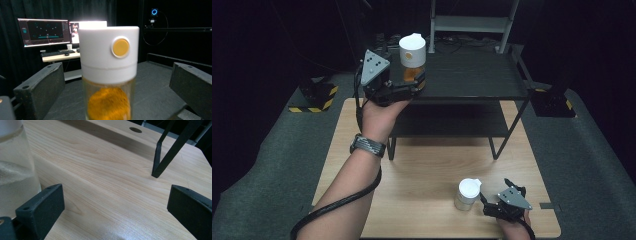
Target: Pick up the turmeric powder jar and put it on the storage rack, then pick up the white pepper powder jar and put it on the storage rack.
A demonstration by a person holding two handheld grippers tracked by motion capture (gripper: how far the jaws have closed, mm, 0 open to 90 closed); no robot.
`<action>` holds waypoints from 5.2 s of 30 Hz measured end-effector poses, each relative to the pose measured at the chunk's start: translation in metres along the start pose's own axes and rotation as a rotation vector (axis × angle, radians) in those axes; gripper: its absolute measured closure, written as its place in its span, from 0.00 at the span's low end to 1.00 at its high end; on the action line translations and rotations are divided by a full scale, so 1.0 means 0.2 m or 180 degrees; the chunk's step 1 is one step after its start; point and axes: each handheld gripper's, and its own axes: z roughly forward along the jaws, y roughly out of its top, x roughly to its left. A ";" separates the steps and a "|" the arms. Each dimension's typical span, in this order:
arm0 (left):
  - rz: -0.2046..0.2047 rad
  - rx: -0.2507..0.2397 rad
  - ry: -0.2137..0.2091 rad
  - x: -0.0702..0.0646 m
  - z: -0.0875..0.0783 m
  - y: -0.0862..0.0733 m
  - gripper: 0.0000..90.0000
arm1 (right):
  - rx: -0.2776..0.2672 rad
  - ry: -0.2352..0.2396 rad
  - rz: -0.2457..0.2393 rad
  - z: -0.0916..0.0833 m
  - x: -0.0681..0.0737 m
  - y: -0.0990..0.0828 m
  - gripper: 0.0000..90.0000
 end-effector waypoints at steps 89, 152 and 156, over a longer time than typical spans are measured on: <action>0.0113 0.1567 0.0083 -0.03 -0.70 -1.22 0.00 | 0.0024 -0.0037 -0.0102 0.00 0.03 0.01 0.00; 0.0583 0.1783 0.0102 -0.10 -0.69 -1.18 0.01 | -0.0646 -0.0010 0.0123 -0.21 0.03 0.01 0.00; 0.0574 0.1774 0.0104 -0.10 -0.69 -1.19 0.01 | -0.0763 0.0079 0.0108 -0.24 0.03 0.02 0.00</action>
